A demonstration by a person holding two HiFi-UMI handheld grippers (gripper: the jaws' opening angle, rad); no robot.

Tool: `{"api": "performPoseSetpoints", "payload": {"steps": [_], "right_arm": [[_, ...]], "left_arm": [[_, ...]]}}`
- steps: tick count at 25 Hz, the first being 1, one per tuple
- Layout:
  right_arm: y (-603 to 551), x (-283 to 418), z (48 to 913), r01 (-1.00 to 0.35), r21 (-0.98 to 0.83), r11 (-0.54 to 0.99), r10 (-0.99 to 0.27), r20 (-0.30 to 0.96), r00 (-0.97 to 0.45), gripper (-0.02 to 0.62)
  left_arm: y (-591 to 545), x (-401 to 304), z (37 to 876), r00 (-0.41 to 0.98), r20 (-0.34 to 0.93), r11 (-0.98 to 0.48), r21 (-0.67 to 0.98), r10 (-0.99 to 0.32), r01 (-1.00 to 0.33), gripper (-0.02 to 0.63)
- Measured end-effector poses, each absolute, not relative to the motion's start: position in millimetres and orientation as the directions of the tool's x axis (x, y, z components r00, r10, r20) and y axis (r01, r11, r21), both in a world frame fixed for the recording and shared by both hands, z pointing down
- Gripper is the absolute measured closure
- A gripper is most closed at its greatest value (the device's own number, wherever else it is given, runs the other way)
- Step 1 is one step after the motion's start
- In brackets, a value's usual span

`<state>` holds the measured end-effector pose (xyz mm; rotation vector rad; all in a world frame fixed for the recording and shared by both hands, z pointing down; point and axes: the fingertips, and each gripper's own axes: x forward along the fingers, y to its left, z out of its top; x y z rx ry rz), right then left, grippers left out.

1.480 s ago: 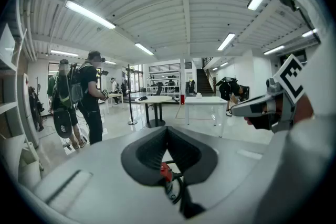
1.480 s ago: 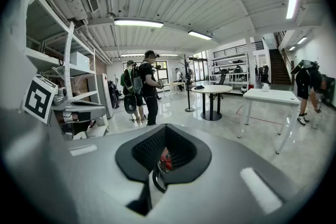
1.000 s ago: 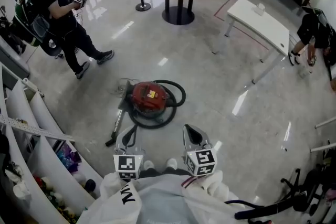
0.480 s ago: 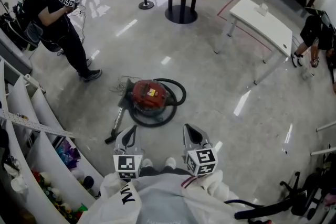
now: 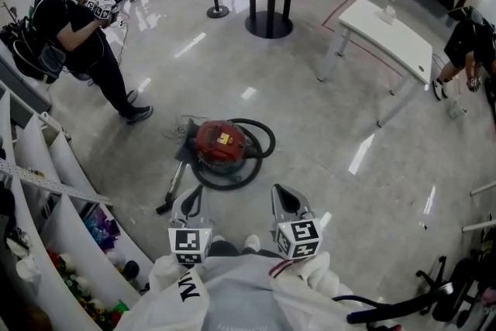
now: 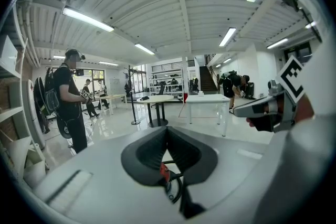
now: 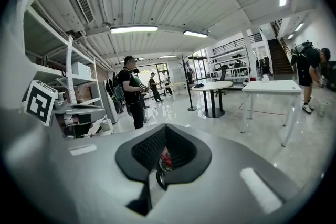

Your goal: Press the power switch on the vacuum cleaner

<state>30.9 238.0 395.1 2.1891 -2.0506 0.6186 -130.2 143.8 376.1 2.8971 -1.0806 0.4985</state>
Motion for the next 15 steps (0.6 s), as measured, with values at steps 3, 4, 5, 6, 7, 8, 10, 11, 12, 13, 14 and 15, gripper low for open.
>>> {"api": "performPoseSetpoints", "payload": {"steps": [3,4,5,6,7,8,10,11,12,13,14,15], "right_arm": [[240,31,398,-0.971,-0.218,-0.098,-0.938,0.347,0.017,0.595],[240,31,399,-0.971,-0.219,-0.098,-0.937,0.348,0.016,0.595],[240,31,399,-0.971,-0.219,-0.099,-0.937,0.348,0.017,0.595],[241,33,400,-0.97,-0.22,-0.102,-0.937,0.349,0.02,0.595],[241,34,400,-0.969,-0.221,-0.107,-0.937,0.349,0.024,0.595],[242,36,401,-0.969,-0.222,-0.113,-0.936,0.35,0.029,0.595],[243,39,401,-0.967,-0.224,-0.121,-0.935,0.353,0.036,0.595],[243,41,402,-0.967,-0.224,-0.125,-0.934,0.354,0.038,0.595],[243,42,402,-0.966,-0.224,-0.127,-0.934,0.355,0.04,0.595],[242,42,402,-0.966,-0.224,-0.128,-0.933,0.357,0.041,0.595],[242,42,403,-0.966,-0.223,-0.128,-0.933,0.357,0.041,0.595],[241,42,403,-0.967,-0.222,-0.127,-0.933,0.357,0.041,0.595]], "left_arm": [[145,-132,382,0.704,0.312,-0.76,-0.105,-0.638,-0.642,0.606],[145,-132,384,0.702,0.315,-0.759,-0.105,-0.638,-0.643,0.606],[144,-132,385,0.701,0.318,-0.759,-0.104,-0.638,-0.643,0.606],[143,-132,386,0.702,0.318,-0.759,-0.103,-0.637,-0.643,0.606],[142,-131,386,0.703,0.317,-0.76,-0.102,-0.636,-0.642,0.606],[142,-130,385,0.704,0.317,-0.761,-0.102,-0.635,-0.641,0.606],[141,-127,383,0.708,0.314,-0.764,-0.104,-0.632,-0.637,0.606],[141,-124,382,0.711,0.311,-0.766,-0.105,-0.631,-0.634,0.606],[140,-123,381,0.713,0.31,-0.768,-0.106,-0.629,-0.632,0.606],[140,-121,381,0.714,0.31,-0.769,-0.107,-0.628,-0.63,0.606],[140,-120,382,0.715,0.311,-0.771,-0.106,-0.626,-0.628,0.606],[139,-120,383,0.716,0.313,-0.772,-0.104,-0.624,-0.627,0.606]]}}
